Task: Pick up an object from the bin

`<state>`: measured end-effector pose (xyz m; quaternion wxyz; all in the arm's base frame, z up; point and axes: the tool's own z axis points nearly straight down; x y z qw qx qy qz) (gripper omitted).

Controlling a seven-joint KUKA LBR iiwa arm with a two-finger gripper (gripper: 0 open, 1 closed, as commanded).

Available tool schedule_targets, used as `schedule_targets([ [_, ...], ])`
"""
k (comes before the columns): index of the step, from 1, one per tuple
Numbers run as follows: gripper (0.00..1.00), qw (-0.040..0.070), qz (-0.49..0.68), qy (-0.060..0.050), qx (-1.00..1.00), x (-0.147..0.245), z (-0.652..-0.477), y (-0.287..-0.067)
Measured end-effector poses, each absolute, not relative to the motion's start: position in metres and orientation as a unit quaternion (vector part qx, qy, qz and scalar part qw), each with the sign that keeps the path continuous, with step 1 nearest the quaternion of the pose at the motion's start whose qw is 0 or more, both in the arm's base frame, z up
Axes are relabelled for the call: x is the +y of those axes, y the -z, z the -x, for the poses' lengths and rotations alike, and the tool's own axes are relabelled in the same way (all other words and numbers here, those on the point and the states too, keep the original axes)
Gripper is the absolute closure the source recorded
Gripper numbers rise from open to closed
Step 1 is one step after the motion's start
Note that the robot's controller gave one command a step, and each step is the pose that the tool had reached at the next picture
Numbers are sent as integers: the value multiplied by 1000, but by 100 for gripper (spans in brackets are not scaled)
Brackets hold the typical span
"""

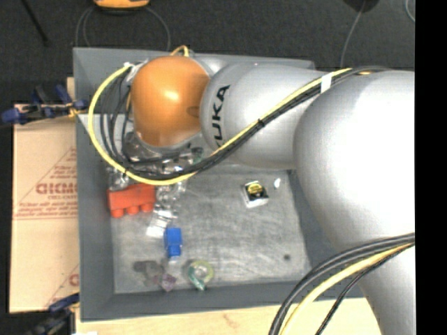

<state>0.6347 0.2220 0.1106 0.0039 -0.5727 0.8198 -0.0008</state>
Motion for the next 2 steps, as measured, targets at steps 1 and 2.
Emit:
schedule_targets([
  [1, 0, 6, 579, 3, 815, 225, -635, -95],
  [2, 100, 6, 579, 2, 815, 225, -635, -94],
])
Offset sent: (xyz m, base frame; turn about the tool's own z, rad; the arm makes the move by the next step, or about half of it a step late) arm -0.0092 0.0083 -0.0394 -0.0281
